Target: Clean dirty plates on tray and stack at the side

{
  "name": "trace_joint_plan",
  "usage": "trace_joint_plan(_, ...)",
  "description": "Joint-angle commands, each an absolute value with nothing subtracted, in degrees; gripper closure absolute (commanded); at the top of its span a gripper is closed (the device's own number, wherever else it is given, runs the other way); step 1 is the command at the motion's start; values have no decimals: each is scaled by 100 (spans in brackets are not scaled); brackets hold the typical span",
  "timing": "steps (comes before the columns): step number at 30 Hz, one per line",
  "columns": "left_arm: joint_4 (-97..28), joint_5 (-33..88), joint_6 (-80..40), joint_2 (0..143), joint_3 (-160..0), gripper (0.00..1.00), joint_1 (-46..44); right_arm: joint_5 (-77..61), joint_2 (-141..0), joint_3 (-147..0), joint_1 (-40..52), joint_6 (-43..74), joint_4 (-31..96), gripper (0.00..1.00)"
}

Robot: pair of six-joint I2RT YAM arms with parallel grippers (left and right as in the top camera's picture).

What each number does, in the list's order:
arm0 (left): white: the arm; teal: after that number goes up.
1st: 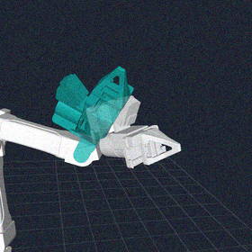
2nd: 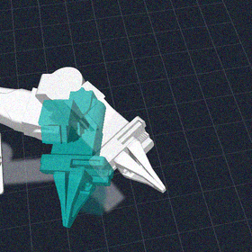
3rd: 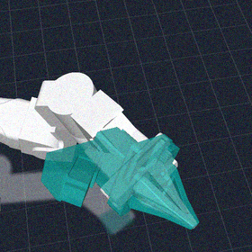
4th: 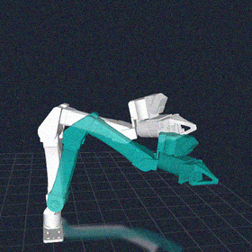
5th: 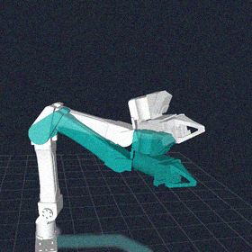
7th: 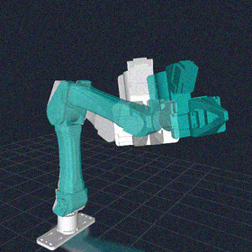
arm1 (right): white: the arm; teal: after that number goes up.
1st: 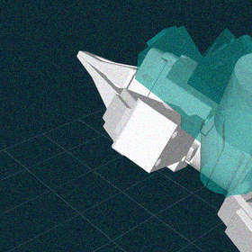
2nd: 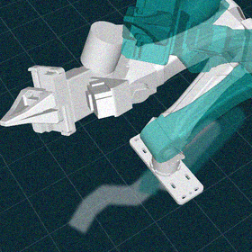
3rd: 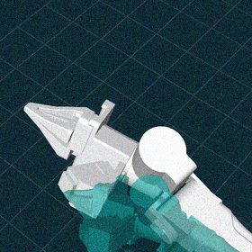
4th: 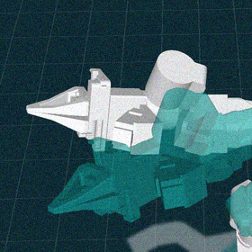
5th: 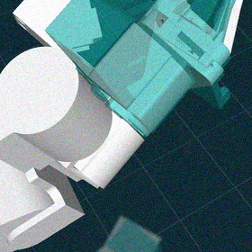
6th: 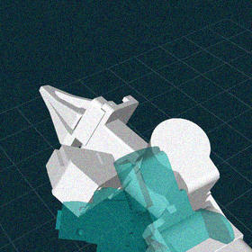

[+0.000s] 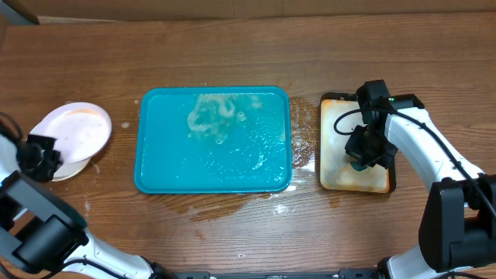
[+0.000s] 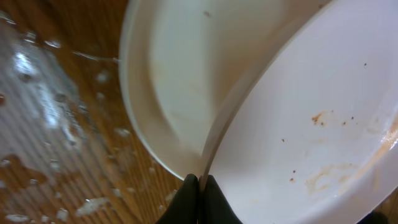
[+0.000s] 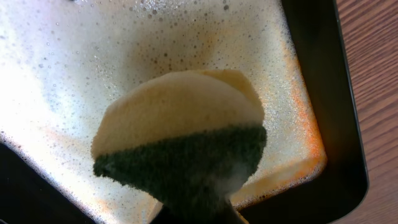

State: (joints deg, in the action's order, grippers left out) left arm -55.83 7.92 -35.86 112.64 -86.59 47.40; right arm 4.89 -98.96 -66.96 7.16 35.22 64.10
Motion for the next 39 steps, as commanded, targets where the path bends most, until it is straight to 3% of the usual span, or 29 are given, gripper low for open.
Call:
trace_joint_plan(1,-5631,838,-3640,11242,-8608,96,5280,523,-9870,-6707,687,3564,6405,96)
trace_joint_plan(6,-5671,832,-3395,11242,-8558,96,5732,506,-9870,-6707,687,3564,6420,96)
trace_joint_plan(35,-5175,744,-2952,11963,-8560,96,5035,506,-9870,-6707,687,3564,6619,96)
trace_joint_plan(36,-5157,729,-2954,11963,-8560,91,5000,506,-9870,-6707,687,3564,6630,96)
trace_joint_plan(39,-5111,733,-2961,11955,-8565,40,4939,504,-9870,-6707,687,3564,6635,96)
